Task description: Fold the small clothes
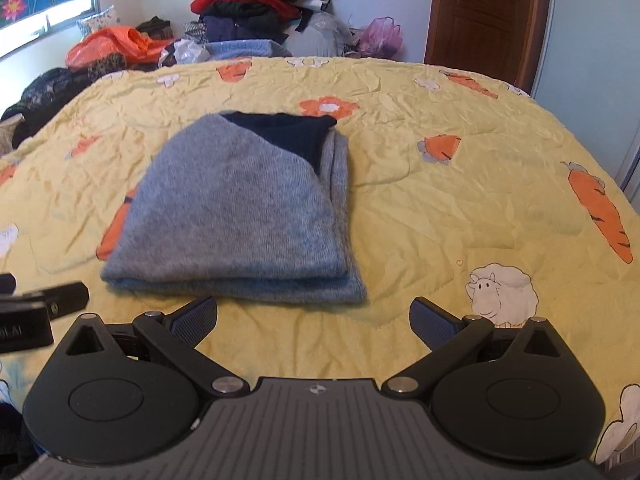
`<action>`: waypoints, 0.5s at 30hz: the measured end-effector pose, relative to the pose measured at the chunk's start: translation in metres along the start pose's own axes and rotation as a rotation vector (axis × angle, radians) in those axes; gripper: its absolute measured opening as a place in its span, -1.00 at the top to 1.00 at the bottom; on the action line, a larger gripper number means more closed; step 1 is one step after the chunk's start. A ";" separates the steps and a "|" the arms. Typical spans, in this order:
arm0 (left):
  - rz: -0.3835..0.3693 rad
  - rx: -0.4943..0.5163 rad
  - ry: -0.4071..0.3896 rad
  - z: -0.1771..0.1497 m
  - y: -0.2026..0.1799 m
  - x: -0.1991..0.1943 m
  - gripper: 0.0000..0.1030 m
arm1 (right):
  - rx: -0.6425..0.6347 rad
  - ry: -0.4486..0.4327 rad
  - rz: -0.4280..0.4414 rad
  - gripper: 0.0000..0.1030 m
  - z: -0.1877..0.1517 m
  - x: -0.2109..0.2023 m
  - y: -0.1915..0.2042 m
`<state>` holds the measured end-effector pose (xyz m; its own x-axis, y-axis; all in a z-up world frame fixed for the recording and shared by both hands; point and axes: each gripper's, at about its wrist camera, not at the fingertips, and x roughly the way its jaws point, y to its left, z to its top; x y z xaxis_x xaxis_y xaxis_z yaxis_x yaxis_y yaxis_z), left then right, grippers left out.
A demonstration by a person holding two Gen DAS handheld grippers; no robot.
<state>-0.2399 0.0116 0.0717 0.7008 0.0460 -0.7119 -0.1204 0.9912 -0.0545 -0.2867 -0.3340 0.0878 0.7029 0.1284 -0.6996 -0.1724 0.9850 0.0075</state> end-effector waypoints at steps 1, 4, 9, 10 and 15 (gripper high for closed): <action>0.001 0.005 -0.005 0.000 -0.001 -0.001 -1.00 | -0.001 -0.004 -0.007 -0.99 0.001 -0.001 0.000; 0.000 0.006 -0.014 0.000 -0.001 -0.003 -1.00 | 0.009 0.003 -0.009 -0.99 0.000 0.001 -0.002; -0.003 0.002 -0.007 -0.001 -0.001 -0.002 -1.00 | 0.017 0.012 -0.010 -0.99 -0.002 0.002 -0.001; -0.003 0.001 -0.006 -0.002 0.000 -0.002 -1.00 | 0.015 0.011 -0.010 -0.99 -0.002 0.002 -0.002; -0.005 -0.003 -0.003 -0.002 0.001 -0.002 -1.00 | 0.008 0.019 -0.007 -0.99 -0.005 0.003 0.001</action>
<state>-0.2424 0.0118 0.0715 0.7037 0.0409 -0.7093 -0.1184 0.9911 -0.0603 -0.2878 -0.3334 0.0819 0.6908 0.1194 -0.7131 -0.1621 0.9867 0.0082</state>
